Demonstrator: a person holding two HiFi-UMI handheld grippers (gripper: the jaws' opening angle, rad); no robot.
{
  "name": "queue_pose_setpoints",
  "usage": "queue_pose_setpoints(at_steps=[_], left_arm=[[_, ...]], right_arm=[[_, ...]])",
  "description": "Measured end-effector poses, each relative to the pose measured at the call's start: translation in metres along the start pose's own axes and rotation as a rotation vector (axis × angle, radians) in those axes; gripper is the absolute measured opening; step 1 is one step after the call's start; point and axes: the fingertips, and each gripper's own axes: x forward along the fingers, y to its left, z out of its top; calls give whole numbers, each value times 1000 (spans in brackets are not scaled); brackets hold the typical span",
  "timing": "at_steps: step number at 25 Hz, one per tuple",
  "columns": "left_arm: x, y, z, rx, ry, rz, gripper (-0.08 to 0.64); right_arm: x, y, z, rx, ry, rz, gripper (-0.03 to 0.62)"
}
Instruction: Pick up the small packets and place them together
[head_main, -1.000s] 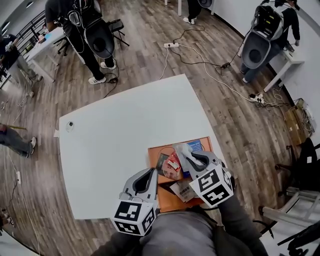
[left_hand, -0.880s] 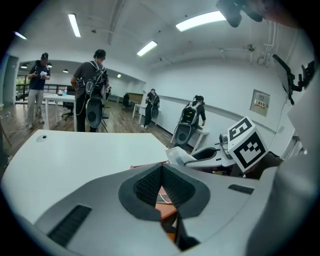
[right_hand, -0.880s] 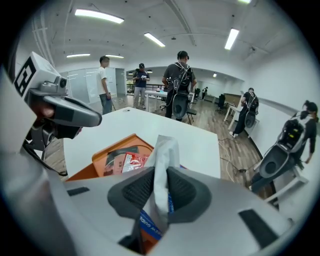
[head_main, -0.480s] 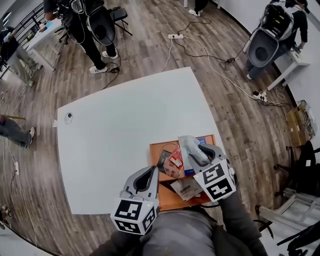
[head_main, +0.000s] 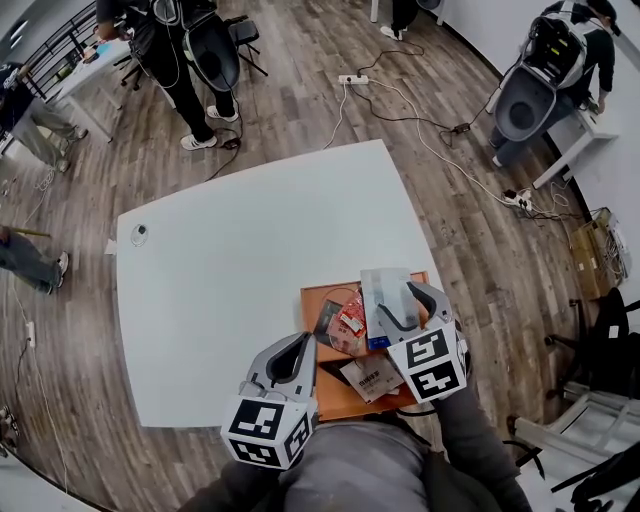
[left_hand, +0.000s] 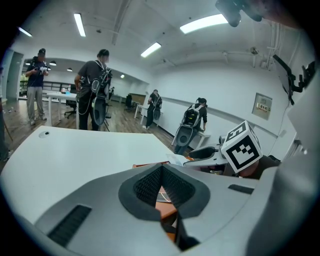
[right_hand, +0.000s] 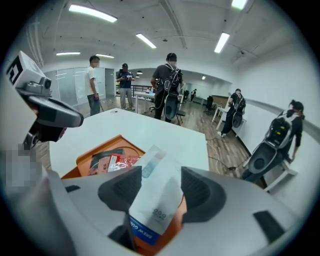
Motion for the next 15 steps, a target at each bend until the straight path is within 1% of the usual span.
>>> queue_pose_setpoints(at_steps=[3, 9, 15], left_arm=[[-2, -4, 0, -2, -6, -4, -3], [-10, -9, 5, 8, -25, -5, -3], [-16, -22, 3, 30, -30, -27, -3]], right_arm=[[-7, -6, 5, 3, -31, -30, 233], [-24, -8, 15, -3, -75, -53, 233], [-43, -7, 11, -3, -93, -77, 233]])
